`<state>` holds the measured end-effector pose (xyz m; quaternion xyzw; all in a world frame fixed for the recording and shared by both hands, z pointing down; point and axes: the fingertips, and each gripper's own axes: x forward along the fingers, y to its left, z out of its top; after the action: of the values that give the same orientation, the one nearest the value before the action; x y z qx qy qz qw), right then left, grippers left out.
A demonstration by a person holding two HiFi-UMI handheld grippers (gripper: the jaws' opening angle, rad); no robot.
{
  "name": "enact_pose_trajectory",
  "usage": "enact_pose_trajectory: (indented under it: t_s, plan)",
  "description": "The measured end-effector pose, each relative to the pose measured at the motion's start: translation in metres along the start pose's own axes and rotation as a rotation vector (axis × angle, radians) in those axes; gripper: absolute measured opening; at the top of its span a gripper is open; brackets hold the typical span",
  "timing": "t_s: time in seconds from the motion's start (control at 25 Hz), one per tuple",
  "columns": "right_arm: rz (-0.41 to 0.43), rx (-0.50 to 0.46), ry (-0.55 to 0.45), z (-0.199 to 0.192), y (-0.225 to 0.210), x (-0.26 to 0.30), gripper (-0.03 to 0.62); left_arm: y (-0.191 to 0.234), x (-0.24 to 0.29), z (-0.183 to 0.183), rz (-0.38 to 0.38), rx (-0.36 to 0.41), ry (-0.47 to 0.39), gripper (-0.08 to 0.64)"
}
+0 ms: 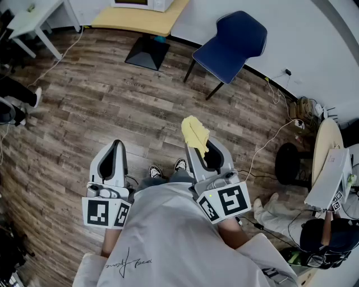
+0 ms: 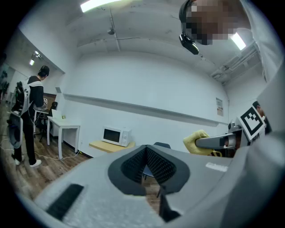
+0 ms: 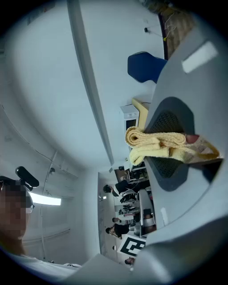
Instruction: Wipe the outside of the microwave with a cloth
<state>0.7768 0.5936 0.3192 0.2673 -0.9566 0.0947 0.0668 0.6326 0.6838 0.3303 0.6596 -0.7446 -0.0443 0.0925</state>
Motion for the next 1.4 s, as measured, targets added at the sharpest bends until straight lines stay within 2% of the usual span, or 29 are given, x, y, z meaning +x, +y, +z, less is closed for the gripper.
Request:
enact_pose_trajectory:
  t_s: [0.24, 0.36, 0.56, 0.68, 0.92, 1.04, 1.24, 1.4]
  plan:
    - [0.002, -0.014, 0.003, -0.001, 0.017, 0.01, 0.112, 0.015, -0.007, 0.0, 0.017, 0.039, 0.015, -0.003]
    - [0.001, -0.021, 0.009, -0.002, 0.021, 0.02, 0.11, 0.031, -0.006, 0.004, 0.032, 0.033, 0.006, -0.005]
    - [0.015, 0.045, 0.01, 0.001, 0.019, 0.041, 0.114, 0.056, -0.001, 0.005, 0.063, 0.013, 0.01, -0.005]
    - [0.007, 0.007, 0.033, 0.002, 0.011, 0.066, 0.115, 0.067, 0.011, 0.003, 0.091, -0.012, 0.018, -0.005]
    - [0.007, 0.006, 0.018, 0.013, -0.014, 0.125, 0.115, 0.08, 0.063, 0.0, 0.07, -0.003, 0.05, -0.008]
    - [0.018, -0.023, 0.008, 0.019, -0.023, 0.166, 0.114, 0.102, 0.095, 0.005, 0.076, 0.023, 0.051, -0.009]
    - [0.043, -0.01, 0.001, 0.036, -0.044, 0.247, 0.114, 0.15, 0.158, 0.023, 0.097, 0.067, 0.059, -0.009]
    - [0.047, -0.025, 0.033, 0.048, -0.07, 0.315, 0.11, 0.18, 0.217, 0.038, 0.101, 0.053, 0.065, -0.009]
